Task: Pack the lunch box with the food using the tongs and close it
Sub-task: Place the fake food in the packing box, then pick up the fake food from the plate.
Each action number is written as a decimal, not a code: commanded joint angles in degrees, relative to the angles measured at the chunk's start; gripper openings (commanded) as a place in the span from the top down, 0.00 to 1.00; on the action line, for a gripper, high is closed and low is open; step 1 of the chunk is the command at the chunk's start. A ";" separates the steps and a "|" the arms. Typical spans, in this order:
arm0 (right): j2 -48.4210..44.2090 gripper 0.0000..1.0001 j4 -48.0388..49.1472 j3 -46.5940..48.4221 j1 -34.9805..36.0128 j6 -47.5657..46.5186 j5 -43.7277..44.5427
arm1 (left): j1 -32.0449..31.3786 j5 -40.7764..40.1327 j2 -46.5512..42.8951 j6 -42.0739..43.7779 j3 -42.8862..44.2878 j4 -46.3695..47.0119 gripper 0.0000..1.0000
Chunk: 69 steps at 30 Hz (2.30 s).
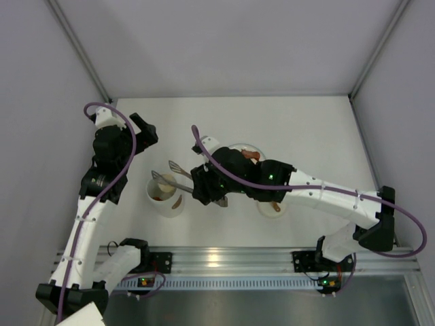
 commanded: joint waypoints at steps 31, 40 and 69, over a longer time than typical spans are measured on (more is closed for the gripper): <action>-10.89 0.46 1.40 -19.52 -21.61 -3.29 5.48 | 0.51 0.74 -0.28 0.23 -0.41 1.20 0.01; -1.48 0.51 2.73 -15.57 -22.14 -4.96 5.39 | 0.51 0.57 -0.28 0.32 -0.41 1.11 0.01; 3.36 0.56 -5.97 -9.42 -22.05 -11.12 8.91 | 0.51 0.83 -0.28 0.32 -0.41 1.20 0.01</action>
